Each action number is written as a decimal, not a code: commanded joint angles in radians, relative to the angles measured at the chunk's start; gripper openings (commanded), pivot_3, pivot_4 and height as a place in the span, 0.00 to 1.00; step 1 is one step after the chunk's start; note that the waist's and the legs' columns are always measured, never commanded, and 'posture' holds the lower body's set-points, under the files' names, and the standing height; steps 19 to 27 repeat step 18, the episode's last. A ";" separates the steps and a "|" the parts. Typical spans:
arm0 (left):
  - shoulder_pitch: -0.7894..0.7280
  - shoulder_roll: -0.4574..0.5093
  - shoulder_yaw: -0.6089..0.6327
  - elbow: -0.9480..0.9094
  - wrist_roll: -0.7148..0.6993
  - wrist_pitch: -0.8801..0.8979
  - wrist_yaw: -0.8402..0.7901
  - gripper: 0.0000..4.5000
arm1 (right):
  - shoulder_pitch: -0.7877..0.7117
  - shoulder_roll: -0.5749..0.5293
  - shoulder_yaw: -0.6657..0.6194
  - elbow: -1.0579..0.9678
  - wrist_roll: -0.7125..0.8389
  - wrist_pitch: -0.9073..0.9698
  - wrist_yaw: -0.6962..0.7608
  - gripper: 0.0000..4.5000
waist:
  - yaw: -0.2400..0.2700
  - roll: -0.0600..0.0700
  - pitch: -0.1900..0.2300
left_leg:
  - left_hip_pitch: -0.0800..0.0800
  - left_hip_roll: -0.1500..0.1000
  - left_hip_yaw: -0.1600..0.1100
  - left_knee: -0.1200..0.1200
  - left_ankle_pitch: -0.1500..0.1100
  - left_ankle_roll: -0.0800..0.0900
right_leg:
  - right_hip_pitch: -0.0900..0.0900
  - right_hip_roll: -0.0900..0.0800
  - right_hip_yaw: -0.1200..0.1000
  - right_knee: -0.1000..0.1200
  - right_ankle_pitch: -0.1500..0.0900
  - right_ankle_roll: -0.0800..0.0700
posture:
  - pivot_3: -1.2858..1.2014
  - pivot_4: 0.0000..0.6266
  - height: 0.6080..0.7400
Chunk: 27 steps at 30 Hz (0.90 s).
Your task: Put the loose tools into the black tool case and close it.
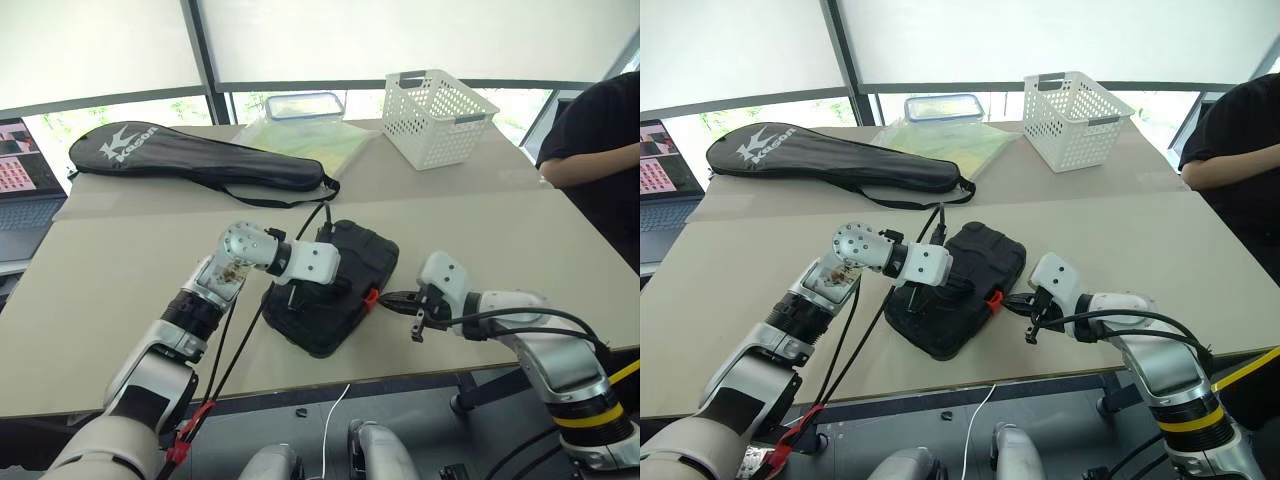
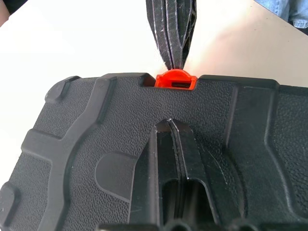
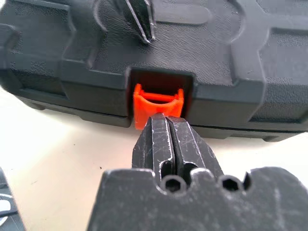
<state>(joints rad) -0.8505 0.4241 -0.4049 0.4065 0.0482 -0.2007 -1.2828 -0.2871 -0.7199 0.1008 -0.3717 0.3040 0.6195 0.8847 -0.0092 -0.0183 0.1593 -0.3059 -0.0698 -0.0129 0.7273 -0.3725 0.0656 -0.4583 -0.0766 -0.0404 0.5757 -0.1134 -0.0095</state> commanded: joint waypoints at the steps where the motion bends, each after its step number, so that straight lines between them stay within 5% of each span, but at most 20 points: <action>1: 0.073 0.081 0.063 -0.012 -0.030 0.144 -0.004 0.17 | 0.042 -0.071 -0.157 -0.062 0.124 0.022 0.077 0.18 | 0.001 0.000 0.000 | 0.000 0.000 0.000 0.000 0.000 0.000 | 0.000 0.000 0.000 0.000 0.000 0.000 | 0.52 0.24 1.00; 7: 0.282 0.335 0.359 -0.335 -0.340 0.498 -0.066 0.62 | 0.046 -0.212 -0.403 -0.012 0.427 0.160 0.280 0.62 | -0.014 0.000 0.001 | 0.000 0.001 0.001 -0.005 -0.001 -0.001 | -0.004 0.001 0.000 0.000 -0.001 -0.002 | 0.52 0.24 1.00; 12: 0.546 0.585 0.683 -0.580 -0.598 0.859 -0.114 0.99 | 0.057 -0.351 -0.473 0.095 0.504 0.191 0.444 0.99 | 0.000 -0.001 0.006 | -0.006 0.002 0.000 -0.009 -0.001 -0.002 | -0.012 0.001 -0.001 0.000 -0.003 -0.004 | 0.52 0.24 1.00; 18: 0.811 0.621 0.916 -0.704 -0.645 0.914 -0.065 0.99 | 0.052 -0.406 -0.441 0.192 0.462 0.119 0.534 0.99 | 0.010 0.002 0.007 | -0.012 -0.002 0.000 -0.011 -0.001 -0.002 | -0.015 0.000 -0.011 0.000 -0.004 -0.002 | 0.52 0.24 1.00; 27: 0.811 0.621 0.916 -0.704 -0.645 0.914 -0.065 0.99 | 0.052 -0.406 -0.441 0.192 0.462 0.119 0.534 0.99 | 0.010 0.002 0.007 | -0.012 -0.002 0.000 -0.011 -0.001 -0.002 | -0.015 0.000 -0.011 0.000 -0.004 -0.002 | 0.52 0.24 1.00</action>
